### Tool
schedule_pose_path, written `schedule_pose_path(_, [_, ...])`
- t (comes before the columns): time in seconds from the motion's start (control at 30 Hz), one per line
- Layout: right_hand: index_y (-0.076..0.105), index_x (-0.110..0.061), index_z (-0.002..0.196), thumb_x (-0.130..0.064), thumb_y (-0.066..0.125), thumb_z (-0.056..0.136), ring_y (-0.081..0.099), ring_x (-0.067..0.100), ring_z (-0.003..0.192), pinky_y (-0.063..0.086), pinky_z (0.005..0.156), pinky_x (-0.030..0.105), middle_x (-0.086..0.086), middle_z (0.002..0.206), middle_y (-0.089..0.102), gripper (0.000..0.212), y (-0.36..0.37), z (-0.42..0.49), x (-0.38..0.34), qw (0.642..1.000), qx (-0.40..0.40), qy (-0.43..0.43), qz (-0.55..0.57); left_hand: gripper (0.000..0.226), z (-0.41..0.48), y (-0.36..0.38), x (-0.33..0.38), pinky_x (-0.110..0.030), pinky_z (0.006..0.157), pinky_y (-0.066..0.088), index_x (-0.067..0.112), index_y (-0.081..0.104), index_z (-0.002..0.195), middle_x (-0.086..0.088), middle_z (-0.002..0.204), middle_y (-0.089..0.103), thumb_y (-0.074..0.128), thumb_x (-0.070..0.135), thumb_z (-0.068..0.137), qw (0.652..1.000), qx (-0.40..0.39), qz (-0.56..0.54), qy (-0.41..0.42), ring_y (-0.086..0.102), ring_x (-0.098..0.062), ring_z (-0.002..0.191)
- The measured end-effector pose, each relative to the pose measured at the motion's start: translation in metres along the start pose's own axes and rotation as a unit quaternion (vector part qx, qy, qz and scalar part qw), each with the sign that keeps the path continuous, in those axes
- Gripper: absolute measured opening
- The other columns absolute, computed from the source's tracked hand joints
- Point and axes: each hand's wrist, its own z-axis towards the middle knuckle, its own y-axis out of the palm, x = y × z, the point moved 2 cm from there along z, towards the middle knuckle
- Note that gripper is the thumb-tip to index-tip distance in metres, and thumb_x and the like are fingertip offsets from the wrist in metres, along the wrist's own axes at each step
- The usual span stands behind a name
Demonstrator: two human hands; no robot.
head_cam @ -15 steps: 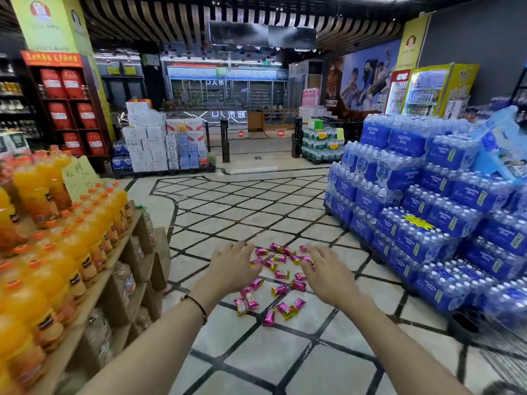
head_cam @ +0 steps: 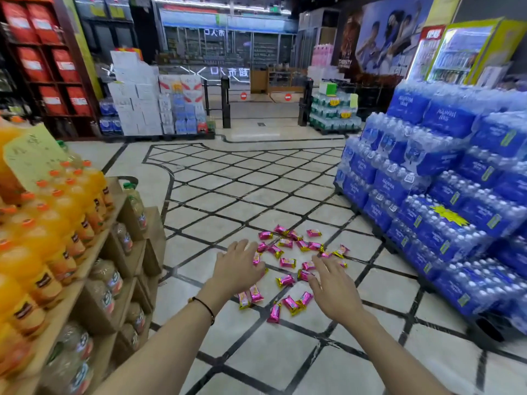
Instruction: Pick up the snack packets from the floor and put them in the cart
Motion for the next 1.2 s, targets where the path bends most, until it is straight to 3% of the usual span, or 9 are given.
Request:
schedule_pose_path(0.2, [0.024, -0.02, 0.159, -0.044, 0.029, 0.107, 0.018, 0.028, 0.153, 0.028, 0.12, 0.045, 0.004, 0.163, 0.029, 0.057, 0.012, 0.094, 0.029, 1.0, -0.001, -0.002, 0.008, 0.064, 0.101, 0.021, 0.004, -0.053, 0.113, 0.03, 0.027, 0.028, 0.153, -0.003, 0.162, 0.026, 0.038, 0.054, 0.096, 0.996, 0.001, 0.077, 0.049, 0.02, -0.027, 0.15])
schedule_pose_path(0.3, [0.023, -0.019, 0.159, -0.044, 0.028, 0.107, 0.018, 0.029, 0.153, 0.029, 0.12, 0.046, 0.005, 0.164, 0.028, 0.058, 0.032, 0.149, 0.053, 1.0, -0.007, 0.003, 0.02, 0.065, 0.159, 0.039, 0.005, -0.051, 0.116, 0.026, 0.027, 0.028, 0.155, -0.002, 0.165, 0.025, 0.039, 0.054, 0.097, 0.999, 0.013, 0.046, 0.026, 0.018, -0.026, 0.152])
schedule_pose_path(0.43, [0.025, -0.017, 0.158, -0.047, 0.014, 0.101, 0.024, 0.031, 0.151, 0.029, 0.119, 0.048, 0.009, 0.161, 0.034, 0.066, 0.056, 0.225, 0.083, 1.0, 0.0, -0.008, 0.018, 0.063, 0.229, 0.065, 0.014, -0.048, 0.116, 0.027, 0.028, 0.032, 0.154, -0.002, 0.162, 0.031, 0.043, 0.052, 0.097, 1.0, 0.025, 0.008, -0.003, 0.024, -0.025, 0.149])
schedule_pose_path(0.57, [0.025, -0.017, 0.159, -0.041, 0.026, 0.107, 0.02, 0.032, 0.153, 0.024, 0.122, 0.05, 0.011, 0.162, 0.032, 0.057, 0.076, 0.288, 0.112, 1.0, -0.001, -0.003, 0.016, 0.064, 0.293, 0.096, 0.023, -0.046, 0.114, 0.031, 0.028, 0.034, 0.154, -0.001, 0.161, 0.033, 0.046, 0.054, 0.098, 0.999, -0.02, -0.017, -0.019, 0.028, -0.025, 0.146])
schedule_pose_path(0.77, [0.035, -0.017, 0.156, -0.048, 0.019, 0.1, 0.028, 0.035, 0.15, 0.035, 0.114, 0.056, 0.012, 0.158, 0.04, 0.065, 0.11, 0.355, 0.14, 0.998, -0.001, 0.023, 0.061, 0.065, 0.372, 0.144, 0.021, -0.05, 0.113, 0.035, 0.027, 0.037, 0.154, -0.001, 0.162, 0.034, 0.046, 0.054, 0.096, 0.995, -0.045, -0.068, -0.051, 0.029, -0.027, 0.147])
schedule_pose_path(0.87, [0.03, -0.021, 0.158, -0.045, 0.025, 0.102, 0.027, 0.032, 0.15, 0.028, 0.118, 0.052, 0.009, 0.16, 0.037, 0.061, 0.141, 0.383, 0.154, 0.996, -0.005, 0.039, 0.076, 0.07, 0.405, 0.18, 0.016, -0.053, 0.115, 0.033, 0.034, 0.041, 0.151, 0.002, 0.16, 0.036, 0.036, 0.066, 0.089, 0.99, -0.052, -0.115, -0.061, 0.03, -0.024, 0.147])
schedule_pose_path(0.97, [0.036, -0.018, 0.155, -0.044, 0.028, 0.103, 0.031, 0.033, 0.148, 0.031, 0.117, 0.051, 0.01, 0.157, 0.042, 0.059, 0.182, 0.405, 0.169, 0.995, -0.01, 0.051, 0.083, 0.075, 0.433, 0.23, 0.005, -0.052, 0.115, 0.033, 0.036, 0.04, 0.151, 0.005, 0.16, 0.036, 0.033, 0.071, 0.085, 0.988, -0.064, -0.13, -0.046, 0.031, -0.022, 0.146])
schedule_pose_path(1.07, [0.035, -0.02, 0.156, -0.045, 0.026, 0.103, 0.027, 0.03, 0.15, 0.032, 0.118, 0.051, 0.007, 0.16, 0.038, 0.06, 0.233, 0.43, 0.184, 0.991, -0.035, 0.075, 0.102, 0.072, 0.458, 0.285, -0.016, -0.049, 0.114, 0.035, 0.039, 0.034, 0.153, 0.007, 0.161, 0.032, 0.04, 0.069, 0.088, 0.984, -0.093, -0.14, -0.051, 0.029, -0.021, 0.146])
schedule_pose_path(1.2, [0.034, -0.022, 0.157, -0.042, 0.031, 0.104, 0.026, 0.028, 0.15, 0.03, 0.119, 0.048, 0.007, 0.16, 0.037, 0.057, 0.316, 0.467, 0.202, 0.987, -0.074, 0.089, 0.115, 0.063, 0.49, 0.36, -0.041, -0.051, 0.107, 0.042, 0.036, 0.04, 0.15, 0.007, 0.16, 0.033, 0.054, 0.058, 0.092, 0.972, -0.138, -0.17, -0.08, 0.031, -0.023, 0.144])
